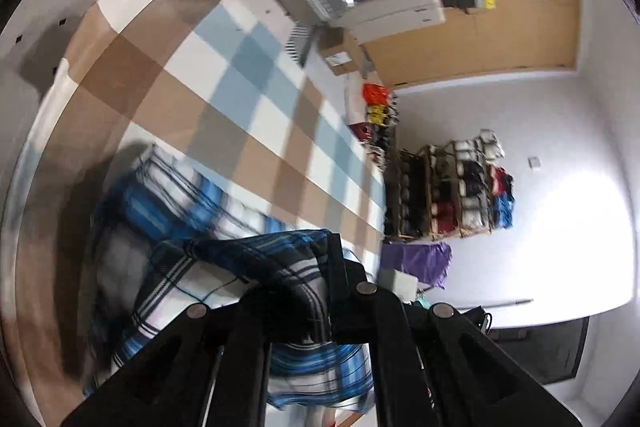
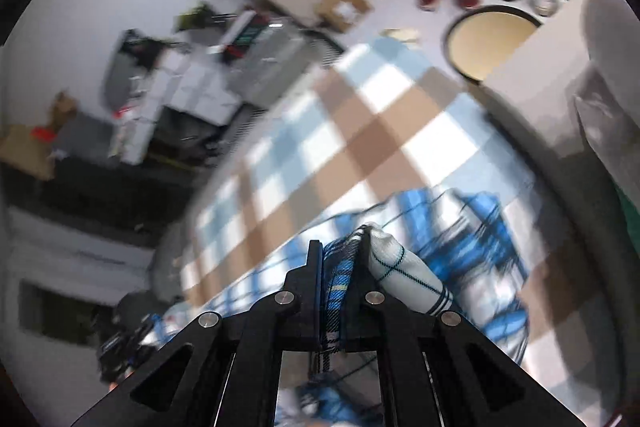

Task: Fold large clothes

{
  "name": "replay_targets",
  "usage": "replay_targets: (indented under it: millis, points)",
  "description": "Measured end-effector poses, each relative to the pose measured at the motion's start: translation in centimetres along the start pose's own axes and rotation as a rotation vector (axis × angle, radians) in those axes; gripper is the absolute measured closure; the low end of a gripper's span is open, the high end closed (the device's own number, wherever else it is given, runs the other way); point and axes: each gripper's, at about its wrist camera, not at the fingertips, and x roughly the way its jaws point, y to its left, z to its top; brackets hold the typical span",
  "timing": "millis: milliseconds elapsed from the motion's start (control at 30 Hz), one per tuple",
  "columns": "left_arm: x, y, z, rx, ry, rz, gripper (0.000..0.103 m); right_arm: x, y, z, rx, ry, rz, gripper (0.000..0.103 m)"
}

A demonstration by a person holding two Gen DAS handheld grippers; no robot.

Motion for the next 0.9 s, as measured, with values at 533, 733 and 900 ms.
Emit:
replay_targets:
  millis: [533, 733, 900]
  points:
    - [-5.2, 4.2, -5.0, 0.046, -0.02, 0.103, 0.014, -2.7, -3.2, 1.7, -0.108, -0.123, -0.086, 0.029]
    - [-6.1, 4.9, -11.4, 0.188, 0.034, 0.275, 0.014, -6.8, -0.7, -4.8, -0.344, -0.135, -0.035, 0.015]
    - [-4.1, 7.7, -15.9, 0.238, 0.137, 0.394, 0.014, -6.1, -2.8, -11.9, -0.429, -0.072, -0.07, 0.015]
